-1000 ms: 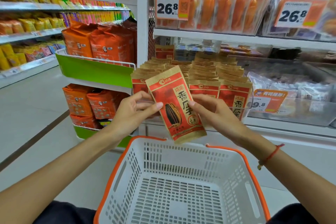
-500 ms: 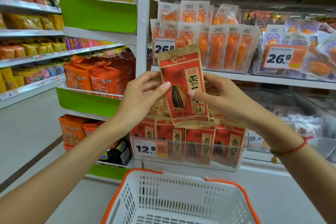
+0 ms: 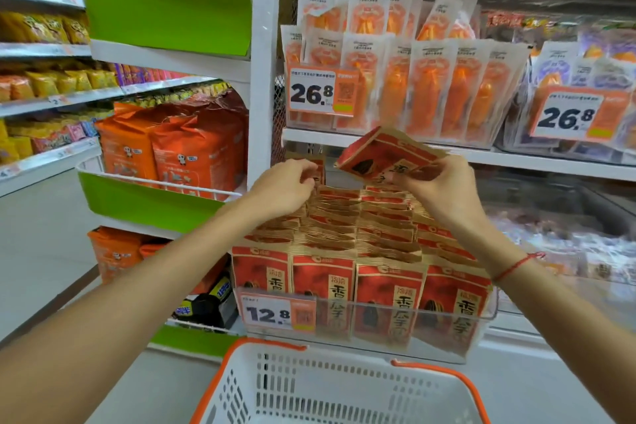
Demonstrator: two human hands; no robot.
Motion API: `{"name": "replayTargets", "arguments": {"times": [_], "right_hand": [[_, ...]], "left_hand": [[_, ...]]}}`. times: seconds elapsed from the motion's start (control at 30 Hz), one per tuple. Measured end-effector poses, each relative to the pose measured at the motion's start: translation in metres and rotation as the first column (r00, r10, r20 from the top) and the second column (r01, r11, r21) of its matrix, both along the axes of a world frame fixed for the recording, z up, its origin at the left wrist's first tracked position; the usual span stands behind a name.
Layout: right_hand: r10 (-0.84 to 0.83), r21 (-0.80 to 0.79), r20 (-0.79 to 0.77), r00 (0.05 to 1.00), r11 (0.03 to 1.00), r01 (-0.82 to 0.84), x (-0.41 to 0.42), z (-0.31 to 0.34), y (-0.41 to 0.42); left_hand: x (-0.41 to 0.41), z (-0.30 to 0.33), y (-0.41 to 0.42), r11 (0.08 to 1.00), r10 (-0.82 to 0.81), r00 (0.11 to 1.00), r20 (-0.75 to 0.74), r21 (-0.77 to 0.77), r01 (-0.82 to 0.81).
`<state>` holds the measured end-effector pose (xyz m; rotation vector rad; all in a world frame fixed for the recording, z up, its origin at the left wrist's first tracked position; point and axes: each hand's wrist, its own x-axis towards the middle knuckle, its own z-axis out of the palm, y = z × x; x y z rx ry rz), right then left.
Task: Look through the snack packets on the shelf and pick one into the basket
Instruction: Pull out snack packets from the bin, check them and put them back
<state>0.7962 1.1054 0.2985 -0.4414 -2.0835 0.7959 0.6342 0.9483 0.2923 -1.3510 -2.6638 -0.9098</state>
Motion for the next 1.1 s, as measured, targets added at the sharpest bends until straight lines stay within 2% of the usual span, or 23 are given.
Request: {"name": "replayTargets", "arguments": {"times": [0.1, 0.23, 0.33, 0.47, 0.67, 0.8, 0.97, 1.03, 1.1], "right_hand": [[0.029, 0.003, 0.027, 0.999, 1.000, -0.029, -0.008, -0.007, 0.009], [0.110, -0.013, 0.068, 0.992, 0.994, -0.109, -0.015, -0.010, 0.019], [0.131, 0.000, 0.134, 0.982, 0.991, -0.132, -0.021, -0.009, 0.025], [0.170, -0.023, 0.209, 0.963, 0.985, -0.169, -0.034, -0.005, 0.032], [0.109, 0.123, 0.326, 0.939, 0.980, -0.156, -0.058, -0.006, 0.030], [0.062, 0.161, 0.407, 0.911, 0.977, -0.139, -0.072, -0.010, 0.034], [-0.046, 0.217, 0.501, 0.864, 0.973, -0.074, -0.094, -0.020, 0.043], [-0.062, 0.229, 0.556, 0.829, 0.970, -0.081, -0.101, -0.021, 0.047], [-0.068, 0.236, 0.611, 0.789, 0.966, -0.100, -0.107, -0.022, 0.048]], "left_hand": [[-0.018, -0.002, 0.029, 0.982, -0.060, 0.998, -0.020, -0.182, 0.055], [-0.033, -0.015, 0.056, 0.896, -0.077, 0.996, -0.040, -0.441, 0.051], [-0.034, -0.020, 0.057, 0.849, -0.083, 0.995, -0.063, -0.527, 0.038], [-0.037, -0.024, 0.046, 0.851, -0.079, 0.996, -0.049, -0.524, 0.042], [-0.033, -0.026, 0.039, 0.829, -0.165, 0.981, -0.103, -0.553, 0.081], [-0.030, -0.022, 0.036, 0.820, -0.183, 0.977, -0.106, -0.565, 0.092], [-0.031, -0.021, 0.034, 0.847, -0.166, 0.986, -0.025, -0.515, 0.130], [-0.036, -0.022, 0.032, 0.906, -0.131, 0.991, -0.037, -0.410, 0.105], [-0.044, -0.022, 0.030, 0.979, -0.025, 0.997, -0.071, -0.204, 0.010]]}}
